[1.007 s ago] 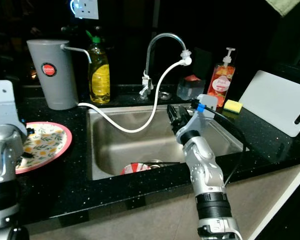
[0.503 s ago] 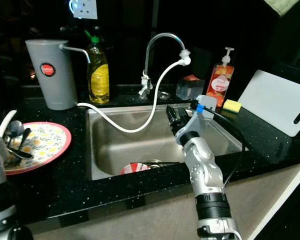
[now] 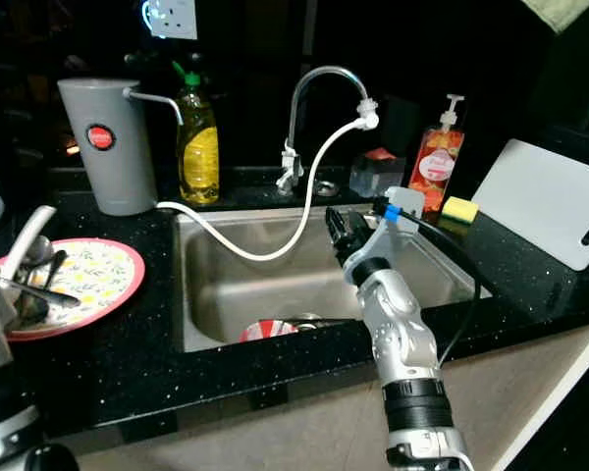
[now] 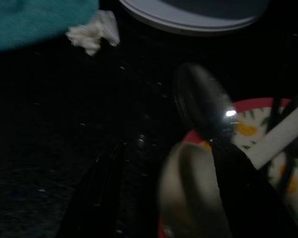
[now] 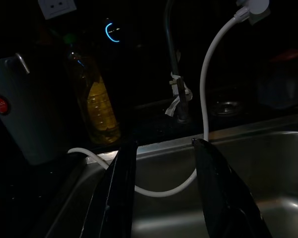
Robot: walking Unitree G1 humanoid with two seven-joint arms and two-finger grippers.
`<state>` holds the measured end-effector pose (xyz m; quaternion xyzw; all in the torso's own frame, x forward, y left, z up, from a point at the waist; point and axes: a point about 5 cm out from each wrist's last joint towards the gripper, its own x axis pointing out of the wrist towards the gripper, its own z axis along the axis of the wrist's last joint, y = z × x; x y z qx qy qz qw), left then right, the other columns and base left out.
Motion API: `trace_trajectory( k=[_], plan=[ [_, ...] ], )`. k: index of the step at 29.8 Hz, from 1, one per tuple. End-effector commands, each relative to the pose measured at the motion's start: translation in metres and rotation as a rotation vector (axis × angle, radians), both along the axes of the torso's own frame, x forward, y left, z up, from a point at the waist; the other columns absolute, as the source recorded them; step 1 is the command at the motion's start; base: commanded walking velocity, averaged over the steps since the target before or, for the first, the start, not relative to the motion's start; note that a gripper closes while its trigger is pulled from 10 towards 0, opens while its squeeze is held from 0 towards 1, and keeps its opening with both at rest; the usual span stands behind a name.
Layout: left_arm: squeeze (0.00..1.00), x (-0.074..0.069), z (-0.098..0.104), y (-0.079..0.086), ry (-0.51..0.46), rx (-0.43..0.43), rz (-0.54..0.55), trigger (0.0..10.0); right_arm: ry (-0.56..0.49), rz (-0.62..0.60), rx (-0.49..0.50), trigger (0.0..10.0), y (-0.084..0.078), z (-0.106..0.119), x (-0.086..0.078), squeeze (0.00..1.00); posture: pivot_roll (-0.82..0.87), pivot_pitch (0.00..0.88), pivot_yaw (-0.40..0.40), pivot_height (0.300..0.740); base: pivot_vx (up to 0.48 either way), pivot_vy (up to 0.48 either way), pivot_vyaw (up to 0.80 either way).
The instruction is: Kitchen organization
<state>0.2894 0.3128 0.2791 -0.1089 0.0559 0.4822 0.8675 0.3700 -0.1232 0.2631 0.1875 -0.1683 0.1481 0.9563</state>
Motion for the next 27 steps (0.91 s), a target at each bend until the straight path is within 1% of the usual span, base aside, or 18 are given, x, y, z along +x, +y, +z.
trace_trajectory(
  k=[1, 12, 14, 15, 16, 17, 18, 27],
  plan=[
    [0.0, 0.006, -0.002, -0.005, -0.011, -0.059, -0.041, 10.0, 0.015, -0.008, 0.007, 10.0, -0.003, -0.004, 0.0, 0.0, 0.11, 0.034, -0.089, 0.74, 0.0, 0.0, 0.0],
    [0.0, 0.007, -0.012, -0.009, 0.024, -0.089, -0.068, 10.0, 0.013, -0.007, 0.011, 10.0, -0.003, -0.003, 0.0, 0.0, 0.11, 0.028, -0.086, 0.74, 0.0, 0.0, 0.0],
    [0.0, 0.007, -0.017, -0.01, 0.031, -0.115, -0.067, 10.0, 0.012, -0.006, 0.012, 10.0, -0.003, -0.003, 0.0, 0.0, 0.11, 0.027, -0.087, 0.74, 0.0, 0.0, 0.0],
    [0.0, 0.007, -0.017, -0.01, 0.031, -0.115, -0.067, 10.0, 0.012, -0.006, 0.012, 10.0, -0.003, -0.003, 0.0, 0.0, 0.11, 0.027, -0.087, 0.74, 0.0, 0.0, 0.0],
    [0.0, 0.006, -0.02, -0.008, 0.034, -0.133, -0.062, 8.2, 0.01, -0.005, 0.013, 10.0, -0.003, -0.002, 0.001, 0.0, 0.11, 0.026, -0.086, 0.74, 0.0, 0.0, 0.0],
    [0.0, 0.006, -0.02, -0.008, 0.034, -0.133, -0.062, 8.2, 0.01, -0.005, 0.013, 10.0, -0.003, -0.002, 0.001, 0.0, 0.11, 0.026, -0.086, 0.74, 0.0, 0.0, 0.0],
    [0.0, 0.006, -0.021, -0.007, 0.035, -0.141, -0.058, 0.0, 0.01, -0.005, 0.014, 10.0, -0.003, -0.002, 0.001, 0.0, 0.11, 0.026, -0.086, 0.74, 0.0, 0.0, 0.0],
    [0.0, 0.006, -0.021, -0.006, 0.025, -0.149, -0.058, 0.0, 0.012, -0.008, 0.017, 10.0, -0.003, -0.003, 0.001, 0.0, 0.11, 0.028, -0.087, 0.74, 0.0, 0.0, 0.0]
  ],
)
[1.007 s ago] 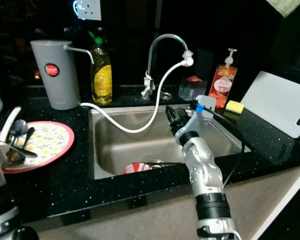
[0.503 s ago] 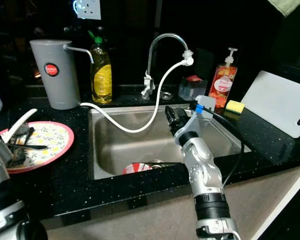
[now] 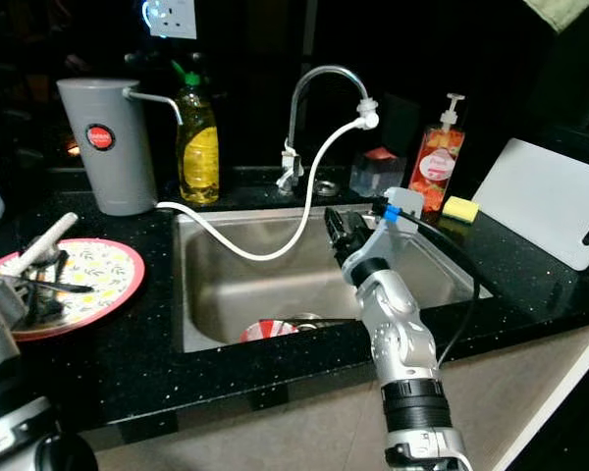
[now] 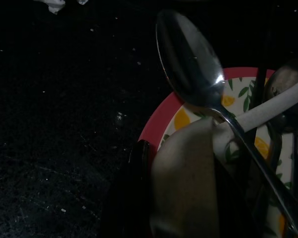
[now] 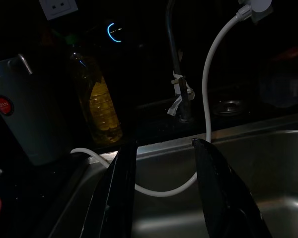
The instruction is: Kitchen organization
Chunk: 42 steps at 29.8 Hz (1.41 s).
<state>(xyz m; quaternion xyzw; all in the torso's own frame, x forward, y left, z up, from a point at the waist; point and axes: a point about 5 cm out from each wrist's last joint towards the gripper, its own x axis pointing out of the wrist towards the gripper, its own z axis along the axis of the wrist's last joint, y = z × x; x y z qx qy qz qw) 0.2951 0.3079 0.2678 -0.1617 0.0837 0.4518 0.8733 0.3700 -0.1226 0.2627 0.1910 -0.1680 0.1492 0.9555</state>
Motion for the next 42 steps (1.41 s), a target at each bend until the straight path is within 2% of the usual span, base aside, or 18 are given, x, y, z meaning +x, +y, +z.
trace_trajectory(
  k=[1, 3, 5, 6, 7, 11, 16, 18, 19, 20, 21, 23, 28, 30, 32, 36, 40, 42],
  plan=[
    [0.0, 0.001, -0.01, -0.001, 0.03, -0.027, -0.004, 0.0, 0.012, -0.011, 0.011, 10.0, -0.004, -0.002, 0.0, 0.0, 0.11, 0.028, -0.087, 0.74, 0.0, 0.0, 0.0],
    [0.0, 0.001, -0.009, -0.001, 0.027, -0.027, -0.005, 0.0, 0.012, -0.012, 0.012, 10.0, -0.004, -0.002, 0.0, 0.0, 0.11, 0.031, -0.087, 0.74, 0.0, 0.0, 0.0],
    [0.0, 0.003, -0.004, -0.003, -0.026, -0.027, -0.017, 0.0, 0.012, -0.013, 0.013, 10.0, -0.005, -0.002, 0.0, 0.0, 0.11, 0.03, -0.087, 0.74, 0.0, 0.0, 0.0],
    [0.0, 0.004, 0.002, -0.004, -0.058, -0.011, -0.025, 2.2, 0.011, -0.014, 0.013, 10.0, -0.005, -0.002, 0.0, 0.0, 0.11, 0.03, -0.088, 0.74, 0.0, 0.0, 0.0],
    [0.0, 0.006, 0.012, -0.007, -0.105, 0.025, -0.039, 10.0, 0.011, -0.014, 0.014, 10.0, -0.005, -0.002, 0.001, 0.0, 0.11, 0.03, -0.088, 0.74, 0.0, 0.0, 0.0],
    [0.0, 0.006, 0.032, -0.011, -0.212, 0.111, -0.052, 10.0, 0.007, -0.014, 0.015, 10.0, -0.005, -0.001, 0.0, 0.0, 0.11, 0.029, -0.087, 0.74, 0.0, 0.0, 0.0],
    [0.0, 0.005, 0.044, -0.013, -0.26, 0.167, -0.058, 10.0, 0.002, -0.014, 0.018, 10.0, -0.005, 0.001, 0.0, 0.0, 0.1, 0.031, -0.087, 0.74, 0.0, 0.0, 0.0],
    [0.0, 0.004, 0.05, -0.014, -0.227, 0.263, -0.056, 10.0, -0.001, -0.014, 0.022, 10.0, -0.005, 0.001, 0.0, 0.0, 0.11, 0.03, -0.087, 0.74, 0.0, 0.0, 0.0],
    [0.0, 0.004, 0.05, -0.014, -0.227, 0.263, -0.056, 10.0, -0.001, -0.014, 0.022, 10.0, -0.005, 0.001, 0.0, 0.0, 0.11, 0.03, -0.087, 0.74, 0.0, 0.0, 0.0],
    [0.0, 0.004, 0.049, -0.013, -0.181, 0.314, -0.048, 10.0, -0.002, -0.014, 0.023, 10.0, -0.006, 0.001, 0.0, 0.0, 0.11, 0.03, -0.086, 0.74, 0.0, 0.0, 0.0],
    [0.0, 0.006, 0.047, -0.013, -0.098, 0.427, -0.067, 10.0, -0.001, -0.014, 0.027, 10.0, -0.005, 0.002, 0.0, 0.0, 0.11, 0.03, -0.086, 0.74, 0.0, 0.0, 0.0],
    [0.0, 0.006, 0.046, -0.013, -0.091, 0.438, -0.065, 10.0, -0.001, -0.014, 0.028, 10.0, -0.005, 0.002, 0.0, 0.0, 0.11, 0.03, -0.085, 0.74, 0.0, 0.0, 0.0],
    [0.0, 0.003, 0.068, -0.014, -0.186, 0.561, -0.053, 10.0, -0.001, -0.014, 0.03, 10.0, -0.006, 0.001, 0.0, 0.0, 0.11, 0.03, -0.087, 0.74, 0.0, 0.0, 0.0],
    [0.0, 0.0, 0.084, -0.012, -0.234, 0.636, -0.03, 10.0, 0.0, -0.013, 0.031, 10.0, -0.005, 0.001, 0.0, 0.0, 0.11, 0.029, -0.086, 0.74, 0.0, 0.0, 0.0],
    [0.0, -0.006, 0.103, -0.01, -0.27, 0.752, 0.021, 10.0, 0.0, -0.012, 0.034, 10.0, -0.005, 0.001, 0.0, 0.0, 0.11, 0.028, -0.085, 0.74, 0.0, 0.0, 0.0],
    [0.0, -0.008, 0.11, -0.009, -0.278, 0.785, 0.023, 10.0, 0.001, -0.012, 0.037, 10.0, -0.005, 0.001, 0.0, 0.0, 0.11, 0.029, -0.083, 0.74, 0.0, 0.0, 0.0],
    [0.0, -0.007, 0.111, -0.01, -0.287, 0.783, 0.0, 10.0, 0.002, -0.013, 0.037, 10.0, -0.005, 0.001, 0.0, 0.0, 0.11, 0.029, -0.084, 0.74, 0.0, 0.0, 0.0],
    [0.0, -0.004, 0.109, -0.016, -0.34, 0.746, -0.079, 10.0, 0.002, -0.013, 0.037, 10.0, -0.005, 0.001, 0.0, 0.0, 0.11, 0.029, -0.084, 0.74, 0.0, 0.0, 0.0]
  ],
)
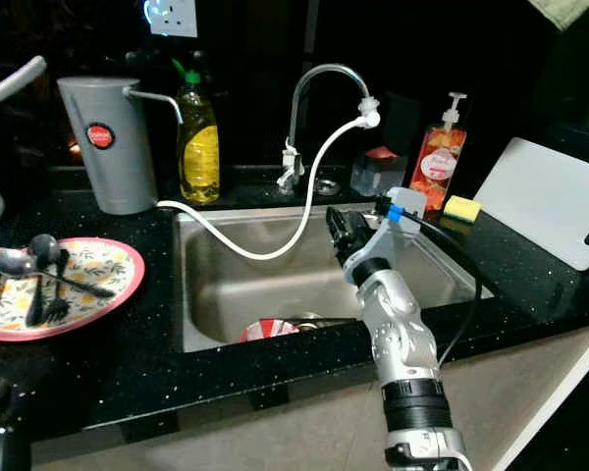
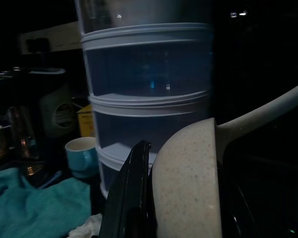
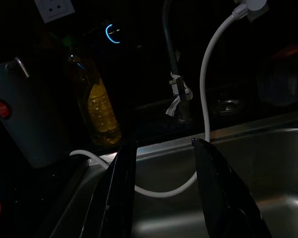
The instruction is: Kitchen organization
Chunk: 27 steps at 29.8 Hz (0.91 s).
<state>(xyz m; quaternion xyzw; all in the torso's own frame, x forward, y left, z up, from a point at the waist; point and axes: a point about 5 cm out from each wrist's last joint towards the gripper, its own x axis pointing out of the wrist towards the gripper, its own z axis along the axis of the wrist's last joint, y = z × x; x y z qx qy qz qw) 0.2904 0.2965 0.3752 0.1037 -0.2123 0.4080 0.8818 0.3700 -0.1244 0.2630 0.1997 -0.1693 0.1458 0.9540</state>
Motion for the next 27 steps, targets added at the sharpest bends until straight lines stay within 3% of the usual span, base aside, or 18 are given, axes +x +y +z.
trace_trajectory(
  k=[1, 2, 3, 7, 9, 10, 11, 14, 17, 19, 23, 27],
  plan=[
    [0.0, 0.002, 0.001, -0.008, -0.034, -0.002, -0.102, 10.0, 0.0, -0.009, 0.018, 10.0, -0.004, 0.0, 0.0, 0.0, 0.11, 0.029, -0.084, 0.74, 0.0, 0.0, 0.0],
    [0.0, 0.002, 0.001, -0.008, -0.034, -0.002, -0.102, 10.0, 0.0, -0.009, 0.018, 10.0, -0.004, 0.0, 0.0, 0.0, 0.11, 0.029, -0.084, 0.74, 0.0, 0.0, 0.0],
    [0.0, 0.005, -0.001, -0.017, -0.066, -0.035, -0.229, 10.0, -0.003, -0.007, 0.022, 10.0, -0.004, 0.002, 0.0, 0.0, 0.11, 0.03, -0.085, 0.74, 0.0, 0.0, 0.0],
    [0.0, 0.012, -0.002, -0.036, -0.069, -0.065, -0.495, 10.0, -0.002, 0.052, 0.161, 10.0, -0.008, 0.006, -0.002, 0.0, 0.11, 0.031, -0.087, 0.74, 0.0, 0.0, 0.0],
    [0.0, 0.012, -0.002, -0.036, -0.069, -0.065, -0.495, 10.0, -0.002, 0.052, 0.161, 10.0, -0.008, 0.006, -0.002, 0.0, 0.11, 0.031, -0.087, 0.74, 0.0, 0.0, 0.0],
    [0.0, 0.014, -0.003, -0.042, -0.055, -0.058, -0.577, 10.0, -0.005, 0.081, 0.201, 10.0, -0.009, 0.008, -0.003, 0.0, 0.11, 0.031, -0.087, 0.74, 0.0, 0.0, 0.0],
    [0.0, 0.014, -0.003, -0.042, -0.055, -0.058, -0.577, 10.0, -0.005, 0.081, 0.201, 10.0, -0.009, 0.008, -0.003, 0.0, 0.11, 0.031, -0.087, 0.74, 0.0, 0.0, 0.0],
    [0.0, 0.016, -0.016, -0.076, 0.073, -0.047, -1.001, 10.0, -0.073, 0.266, 0.287, 10.0, -0.006, 0.021, -0.014, 0.0, 0.1, 0.024, -0.082, 0.74, 0.0, 0.0, 0.0],
    [0.0, 0.013, -0.026, -0.096, 0.148, -0.105, -1.239, 10.0, -0.135, 0.4, 0.332, 10.0, 0.001, 0.032, -0.025, 0.0, 0.1, 0.021, -0.08, 0.74, 0.0, 0.0, 0.0],
    [0.0, 0.013, -0.028, -0.101, 0.149, -0.133, -1.286, 10.0, -0.145, 0.437, 0.354, 10.0, 0.003, 0.034, -0.028, 0.0, 0.1, 0.021, -0.08, 0.74, 0.0, 0.0, 0.0],
    [0.0, 0.01, -0.041, -0.132, 0.208, -0.233, -1.492, 10.0, -0.184, 0.502, 0.359, 10.0, 0.012, 0.042, -0.035, 0.0, 0.09, 0.017, -0.081, 0.74, 0.0, 0.0, 0.0],
    [0.0, 0.01, -0.045, -0.14, 0.235, -0.238, -1.526, 10.0, -0.198, 0.525, 0.364, 10.0, 0.014, 0.046, -0.037, 0.0, 0.1, 0.016, -0.081, 0.74, 0.0, 0.0, 0.0]
  ],
)
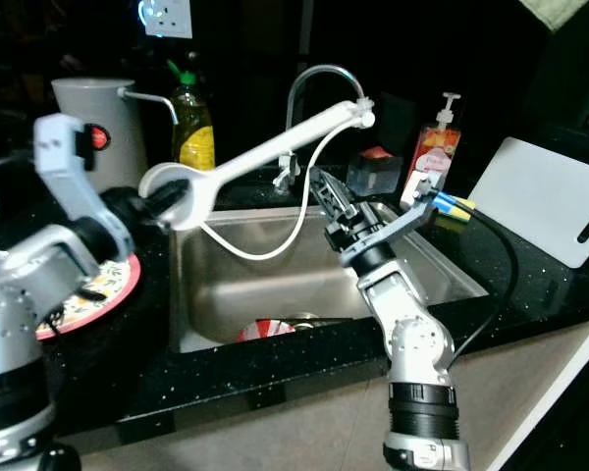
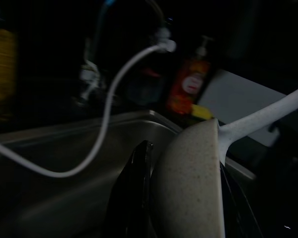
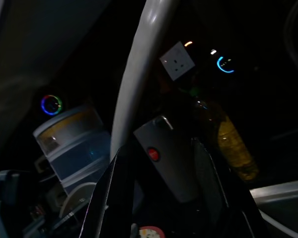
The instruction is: Kitchen organization
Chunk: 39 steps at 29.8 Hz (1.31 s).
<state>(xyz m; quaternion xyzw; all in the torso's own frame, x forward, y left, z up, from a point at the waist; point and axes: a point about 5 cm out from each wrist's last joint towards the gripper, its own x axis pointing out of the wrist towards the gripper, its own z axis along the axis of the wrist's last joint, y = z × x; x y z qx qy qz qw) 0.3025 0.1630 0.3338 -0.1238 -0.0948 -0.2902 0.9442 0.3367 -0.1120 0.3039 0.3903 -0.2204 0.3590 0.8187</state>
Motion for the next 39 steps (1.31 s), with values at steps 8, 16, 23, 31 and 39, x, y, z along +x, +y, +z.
trace_trajectory(
  k=[8, 16, 23, 31, 39],
  plan=[
    [0.0, -0.005, -0.009, -0.014, 0.057, -0.009, -0.095, 10.0, -0.023, 0.032, 0.029, 10.0, -0.005, 0.009, -0.006, 0.0, 0.09, 0.014, -0.081, 0.74, 0.0, 0.0, 0.0],
    [0.0, -0.008, -0.017, -0.013, 0.119, 0.031, -0.078, 10.0, -0.041, 0.005, 0.057, 10.0, -0.02, 0.013, -0.006, 0.0, 0.1, 0.024, -0.083, 0.74, 0.0, 0.0, 0.0],
    [0.0, -0.004, -0.012, -0.002, 0.11, -0.021, -0.003, 10.0, -0.044, -0.03, 0.038, 10.0, -0.028, 0.011, -0.006, 0.0, 0.09, 0.025, -0.084, 0.74, 0.0, 0.0, 0.0],
    [0.0, -0.004, -0.001, 0.01, 0.085, -0.083, 0.023, 10.0, -0.024, -0.049, 0.016, 10.0, -0.032, 0.005, -0.004, 0.0, 0.09, 0.023, -0.084, 0.74, 0.0, 0.0, 0.0],
    [0.0, -0.005, -0.013, 0.002, 0.135, -0.005, 0.015, 10.0, -0.033, -0.039, 0.021, 10.0, -0.031, 0.008, -0.005, 0.0, 0.09, 0.024, -0.084, 0.74, 0.0, 0.0, 0.0]
  ],
)
